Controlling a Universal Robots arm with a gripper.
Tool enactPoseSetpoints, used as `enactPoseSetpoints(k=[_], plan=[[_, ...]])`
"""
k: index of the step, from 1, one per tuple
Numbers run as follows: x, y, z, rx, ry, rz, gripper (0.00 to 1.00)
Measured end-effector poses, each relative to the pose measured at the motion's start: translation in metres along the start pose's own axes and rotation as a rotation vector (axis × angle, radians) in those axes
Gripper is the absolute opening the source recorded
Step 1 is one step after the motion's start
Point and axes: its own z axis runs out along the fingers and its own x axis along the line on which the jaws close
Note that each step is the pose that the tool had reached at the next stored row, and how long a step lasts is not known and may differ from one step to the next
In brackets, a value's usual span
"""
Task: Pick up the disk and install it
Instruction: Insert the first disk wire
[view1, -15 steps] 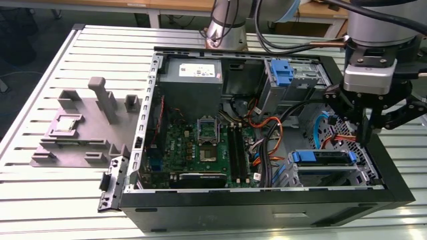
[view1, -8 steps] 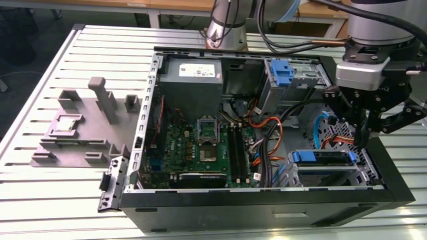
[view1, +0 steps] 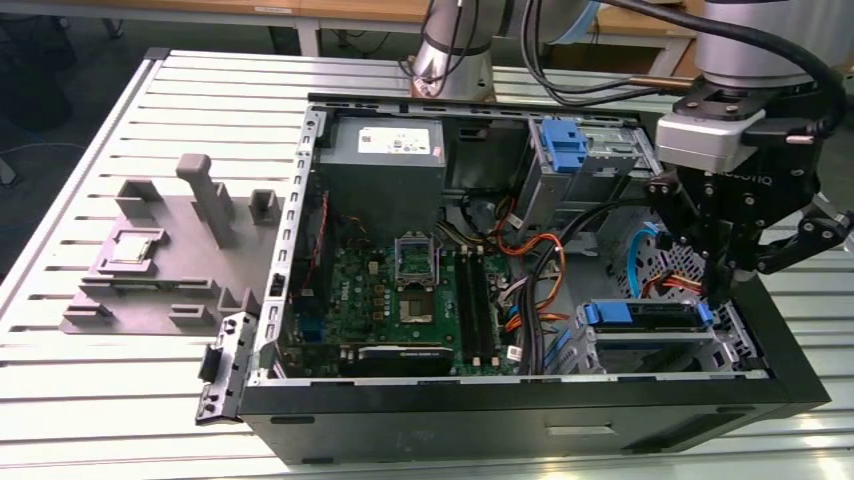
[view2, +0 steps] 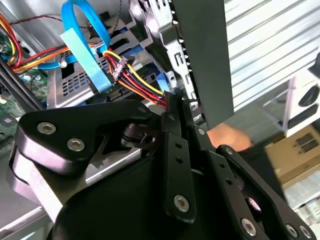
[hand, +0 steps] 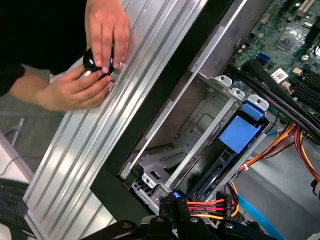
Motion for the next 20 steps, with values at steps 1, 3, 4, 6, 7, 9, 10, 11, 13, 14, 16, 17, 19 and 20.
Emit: enactPoseSetpoints(k=[1, 3, 4, 6, 7, 9, 10, 11, 13, 14, 16, 17, 19, 20], plan=[[-0.0001, -0.0004, 0.0, -0.0022, 0.0, 0.004, 0.16], [-0.0007, -0.0038, -0.0003, -0.0036, -0.0008, 0.005, 0.16], [-0.0013, -0.005, -0.0006, -0.0042, -0.0014, 0.004, 0.16], [-0.0027, -0.0067, -0.0011, -0.0055, -0.0019, 0.005, 0.16], [-0.0031, -0.007, -0.0012, -0.0077, -0.0018, 0.01, 0.16], [-0.0032, -0.0072, -0.0011, -0.0183, -0.0019, 0.033, 0.16], [-0.0032, -0.0071, -0.0012, -0.0256, -0.0019, 0.048, 0.16], [-0.0032, -0.0071, -0.0012, -0.033, -0.0019, 0.064, 0.16], [-0.0032, -0.0072, -0.0011, -0.0478, -0.0018, 0.095, 0.16], [-0.0032, -0.0072, -0.0011, -0.0549, -0.0017, 0.111, 0.16], [-0.0033, -0.0071, -0.001, -0.069, -0.0019, 0.141, 0.16], [-0.0033, -0.0071, -0.001, -0.076, -0.0018, 0.156, 0.16], [-0.0033, -0.0072, -0.0011, -0.0891, -0.0016, 0.184, 0.16], [-0.0033, -0.0072, -0.001, -0.095, -0.0017, 0.196, 0.16]])
